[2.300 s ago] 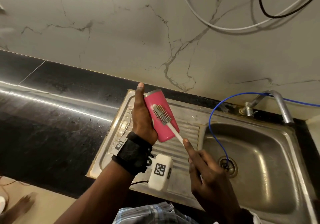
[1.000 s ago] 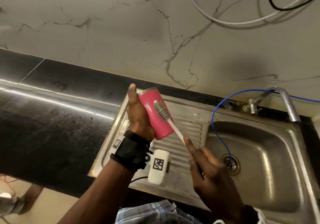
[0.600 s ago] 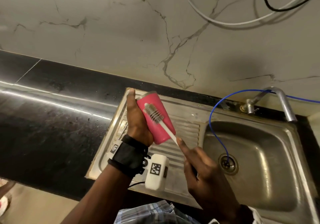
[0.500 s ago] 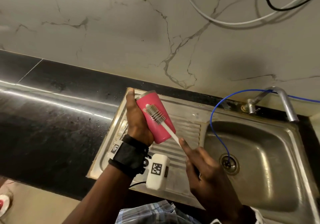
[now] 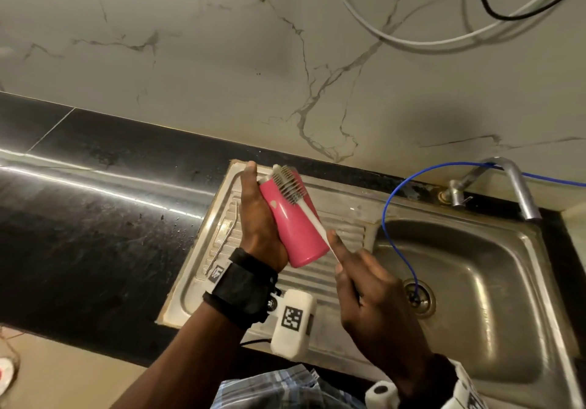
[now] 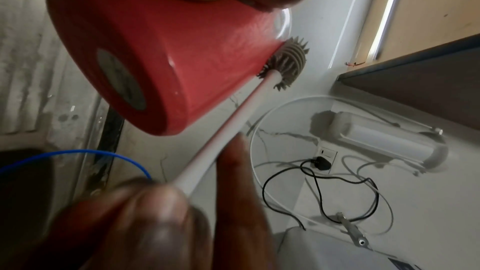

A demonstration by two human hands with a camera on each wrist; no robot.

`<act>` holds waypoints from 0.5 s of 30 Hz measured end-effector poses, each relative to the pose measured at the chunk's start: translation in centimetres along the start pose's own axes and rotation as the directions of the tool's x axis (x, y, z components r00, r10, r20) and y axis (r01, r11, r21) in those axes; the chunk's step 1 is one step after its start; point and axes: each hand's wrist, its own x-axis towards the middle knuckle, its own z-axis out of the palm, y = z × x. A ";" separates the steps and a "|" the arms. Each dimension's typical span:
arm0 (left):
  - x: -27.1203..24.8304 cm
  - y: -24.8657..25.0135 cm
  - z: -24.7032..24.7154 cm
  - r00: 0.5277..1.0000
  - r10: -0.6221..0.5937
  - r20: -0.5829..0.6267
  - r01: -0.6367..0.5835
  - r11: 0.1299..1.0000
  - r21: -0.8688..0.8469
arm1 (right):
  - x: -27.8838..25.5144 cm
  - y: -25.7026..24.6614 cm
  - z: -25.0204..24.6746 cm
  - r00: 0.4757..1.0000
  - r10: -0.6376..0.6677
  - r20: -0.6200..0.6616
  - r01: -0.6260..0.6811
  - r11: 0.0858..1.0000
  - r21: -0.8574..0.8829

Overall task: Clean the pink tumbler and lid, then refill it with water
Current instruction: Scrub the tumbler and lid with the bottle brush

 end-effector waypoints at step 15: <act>0.0 0.0 -0.5 0.996 -0.052 0.078 0.054 0.998 -0.023 | 1.0 -0.6 -1.0 0.999 0.035 0.013 -0.036 0.999 0.036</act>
